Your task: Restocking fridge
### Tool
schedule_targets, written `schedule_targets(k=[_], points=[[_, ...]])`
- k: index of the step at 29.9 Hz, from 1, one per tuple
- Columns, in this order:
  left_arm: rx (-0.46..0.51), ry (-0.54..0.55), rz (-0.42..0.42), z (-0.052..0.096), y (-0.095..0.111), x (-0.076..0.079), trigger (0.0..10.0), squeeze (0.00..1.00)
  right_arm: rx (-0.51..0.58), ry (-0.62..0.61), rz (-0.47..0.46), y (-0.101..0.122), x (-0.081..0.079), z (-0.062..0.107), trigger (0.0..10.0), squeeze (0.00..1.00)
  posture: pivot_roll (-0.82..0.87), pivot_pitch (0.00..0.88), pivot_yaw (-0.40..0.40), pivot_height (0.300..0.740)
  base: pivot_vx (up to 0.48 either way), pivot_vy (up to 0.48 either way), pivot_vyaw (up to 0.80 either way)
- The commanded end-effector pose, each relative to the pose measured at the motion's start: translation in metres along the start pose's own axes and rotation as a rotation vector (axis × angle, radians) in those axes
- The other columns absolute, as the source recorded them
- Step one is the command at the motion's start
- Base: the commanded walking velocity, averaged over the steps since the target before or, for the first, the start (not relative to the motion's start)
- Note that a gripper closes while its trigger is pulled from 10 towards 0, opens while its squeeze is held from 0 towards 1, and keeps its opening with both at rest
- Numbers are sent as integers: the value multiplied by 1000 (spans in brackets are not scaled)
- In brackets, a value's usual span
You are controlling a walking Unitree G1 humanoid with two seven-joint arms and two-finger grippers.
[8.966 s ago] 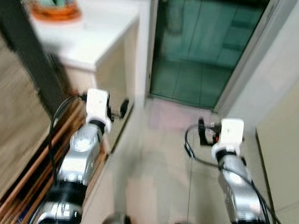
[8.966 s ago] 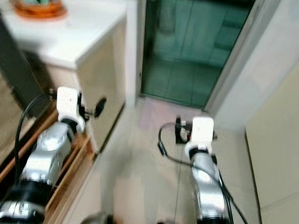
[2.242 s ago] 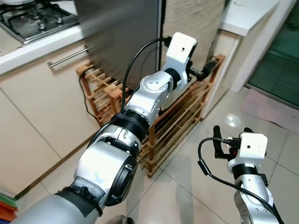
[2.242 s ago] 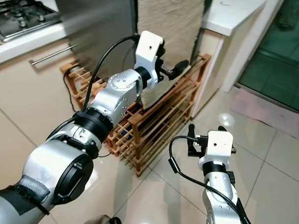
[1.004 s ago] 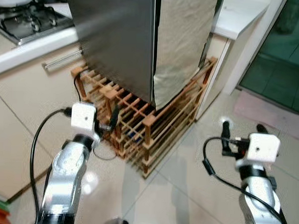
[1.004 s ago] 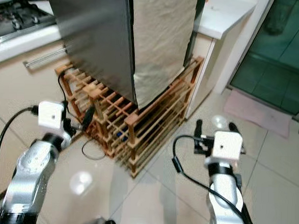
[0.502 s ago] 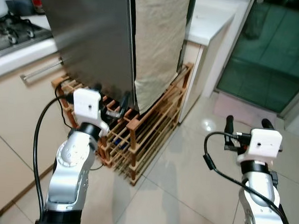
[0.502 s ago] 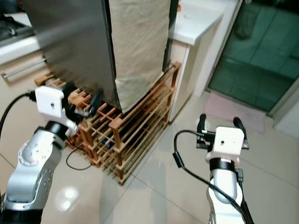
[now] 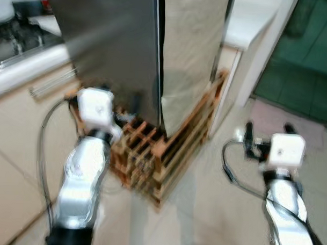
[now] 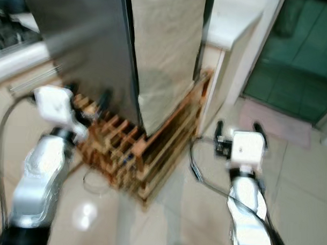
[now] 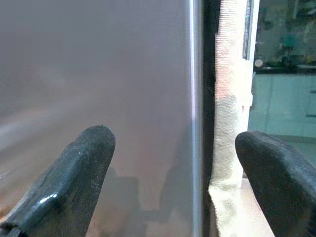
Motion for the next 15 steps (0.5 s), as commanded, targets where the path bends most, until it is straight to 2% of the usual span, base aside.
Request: schedule_targets(k=[1,4,5,8,9,13,15], points=[[-18,10,-3,-1,-1,-8,10000,0,31,12,-21,9,-6,-2,10000,0,-58,0,10,740,0,0,0],[-57,-64,54,-16,1,7,10000,0,28,13,-24,8,-7,-2,10000,0,-62,0,8,740,0,0,0],[-57,-64,54,-16,1,7,10000,0,28,13,-24,8,-7,-2,10000,0,-62,0,8,740,0,0,0],[-111,-158,74,-32,-4,37,10000,0,22,13,-26,8,-7,-2,10000,0,-69,0,13,740,0,0,0],[-111,-158,74,-32,-4,37,10000,0,22,13,-26,8,-7,-2,10000,0,-69,0,13,740,0,0,0],[-175,-238,96,-48,-12,63,10000,0,15,11,-33,8,-7,-3,10000,0,-99,0,26,740,0,0,0],[-192,-241,114,-60,-14,67,10000,0,8,-1,-44,9,-3,-1,10000,0,-120,0,34,740,0,0,0]])
Point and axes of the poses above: a point about 5 cm out from each wrist's last joint towards the gripper, its own z axis pointing back from the gripper into the wrist, its own y axis along the axis of the wrist's last joint, x = y × z, the point moved 5 cm from there along -z, pointing out of the wrist towards the gripper, and after that the axes turned 14 degrees about z, right-handed, at the moved point
